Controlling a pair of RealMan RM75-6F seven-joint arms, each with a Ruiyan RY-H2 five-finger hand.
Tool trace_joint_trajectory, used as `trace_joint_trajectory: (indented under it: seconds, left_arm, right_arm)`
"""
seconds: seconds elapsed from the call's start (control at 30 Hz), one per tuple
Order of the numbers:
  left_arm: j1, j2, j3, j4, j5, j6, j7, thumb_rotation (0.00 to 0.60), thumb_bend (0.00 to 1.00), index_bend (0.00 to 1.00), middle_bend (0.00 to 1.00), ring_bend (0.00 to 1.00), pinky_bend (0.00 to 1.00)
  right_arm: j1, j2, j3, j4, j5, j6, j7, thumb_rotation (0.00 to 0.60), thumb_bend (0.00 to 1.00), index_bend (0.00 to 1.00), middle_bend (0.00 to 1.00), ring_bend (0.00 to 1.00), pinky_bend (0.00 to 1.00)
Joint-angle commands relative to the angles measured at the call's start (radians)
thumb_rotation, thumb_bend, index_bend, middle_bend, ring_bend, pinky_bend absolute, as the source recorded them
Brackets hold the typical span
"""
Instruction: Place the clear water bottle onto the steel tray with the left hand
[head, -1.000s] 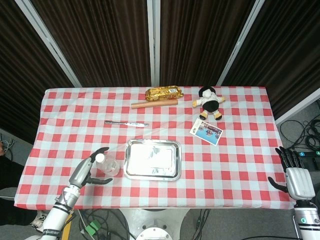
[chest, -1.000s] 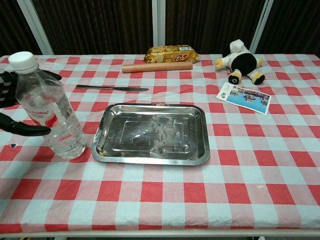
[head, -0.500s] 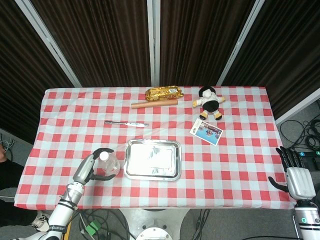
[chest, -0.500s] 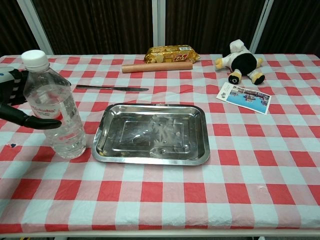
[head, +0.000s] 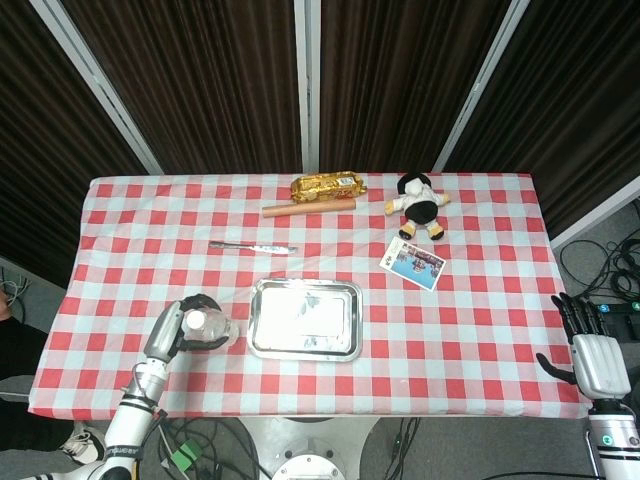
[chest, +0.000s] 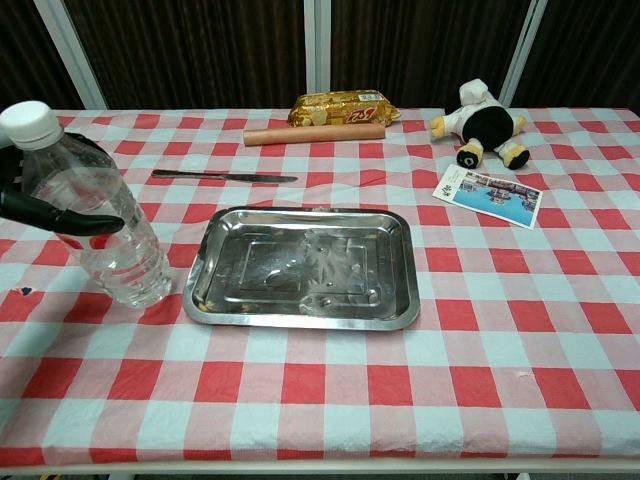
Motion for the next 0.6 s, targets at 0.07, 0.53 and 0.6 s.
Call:
trace_joint_trajectory:
  seconds: [0.07,0.53,0.6]
  left_arm:
    - [-0.011,0.015,-0.016,-0.020,0.005,0.001,0.012,0.600,0.21,0.63,0.64,0.36,0.34]
    - [-0.212,0.320,-0.303,-0.230,-0.281,-0.168,0.185,0.600,0.21,0.63,0.66,0.38,0.36]
    - [-0.203,0.342,-0.258,-0.233,-0.336,-0.195,0.194,0.600,0.21,0.63,0.66,0.38,0.36]
  right_arm:
    - [-0.001,0.001,0.002,-0.001,0.001,0.002,0.001,0.600,0.15,0.07,0.05,0.00,0.00]
    - [-0.004,0.005,0.002,-0.009,-0.008,0.020,0.005,0.600,0.15,0.07,0.05,0.00,0.00]
    - [-0.004,0.005,0.002,-0.009,-0.007,0.018,0.006,0.600,0.15,0.07,0.05,0.00,0.00]
